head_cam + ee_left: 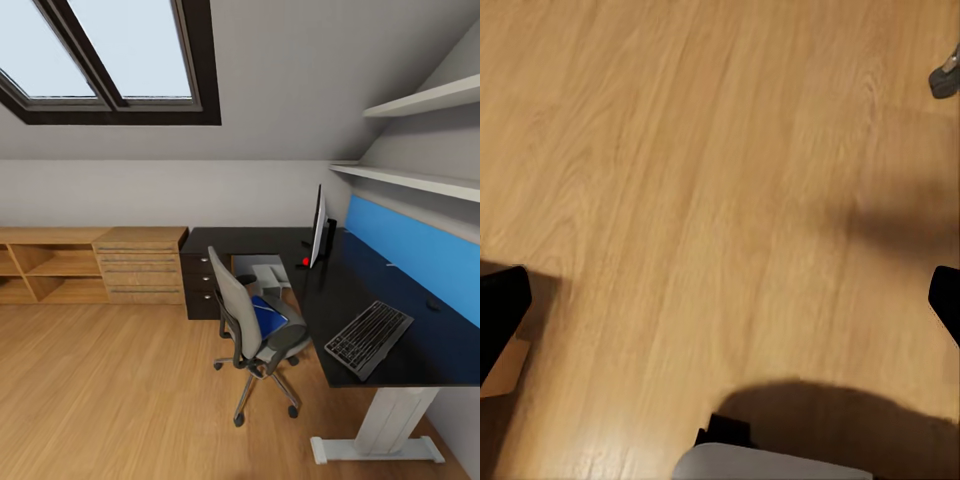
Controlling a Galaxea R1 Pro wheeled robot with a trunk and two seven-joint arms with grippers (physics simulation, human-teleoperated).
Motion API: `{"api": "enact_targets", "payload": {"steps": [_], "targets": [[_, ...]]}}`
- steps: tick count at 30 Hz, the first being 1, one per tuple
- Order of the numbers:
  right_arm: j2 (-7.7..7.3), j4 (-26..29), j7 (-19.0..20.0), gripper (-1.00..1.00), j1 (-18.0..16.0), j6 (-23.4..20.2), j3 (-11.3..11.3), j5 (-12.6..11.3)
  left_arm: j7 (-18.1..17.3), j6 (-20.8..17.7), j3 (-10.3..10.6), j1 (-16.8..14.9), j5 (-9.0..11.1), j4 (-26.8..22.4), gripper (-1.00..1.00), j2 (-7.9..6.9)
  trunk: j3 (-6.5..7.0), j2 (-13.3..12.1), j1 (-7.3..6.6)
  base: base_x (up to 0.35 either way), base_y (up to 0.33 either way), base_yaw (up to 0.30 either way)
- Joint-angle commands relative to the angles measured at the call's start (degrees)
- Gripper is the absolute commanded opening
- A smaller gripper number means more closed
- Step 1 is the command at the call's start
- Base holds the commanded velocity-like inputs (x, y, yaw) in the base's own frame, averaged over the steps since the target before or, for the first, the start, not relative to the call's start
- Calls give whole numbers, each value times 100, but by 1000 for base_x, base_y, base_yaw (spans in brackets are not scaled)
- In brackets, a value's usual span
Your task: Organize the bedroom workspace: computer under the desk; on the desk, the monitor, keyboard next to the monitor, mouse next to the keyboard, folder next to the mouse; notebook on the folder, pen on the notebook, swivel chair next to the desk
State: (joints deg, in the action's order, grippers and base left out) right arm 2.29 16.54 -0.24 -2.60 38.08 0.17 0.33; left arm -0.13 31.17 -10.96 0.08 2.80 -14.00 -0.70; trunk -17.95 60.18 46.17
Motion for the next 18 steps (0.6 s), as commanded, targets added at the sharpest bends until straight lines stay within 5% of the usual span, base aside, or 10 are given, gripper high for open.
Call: {"api": "enact_targets", "payload": {"steps": [1, 18], "targets": [[0, 2, -3, 100, -3, 19, 1, 5, 8, 14, 6, 1, 33, -9, 100, -1, -6, 3, 4, 207, 2, 0], [-4, 16, -3, 100, -3, 24, 1, 11, 57, -2, -21, 1, 54, -33, 100, 16, -293, 645, 355, 20, 0, 0]]}}
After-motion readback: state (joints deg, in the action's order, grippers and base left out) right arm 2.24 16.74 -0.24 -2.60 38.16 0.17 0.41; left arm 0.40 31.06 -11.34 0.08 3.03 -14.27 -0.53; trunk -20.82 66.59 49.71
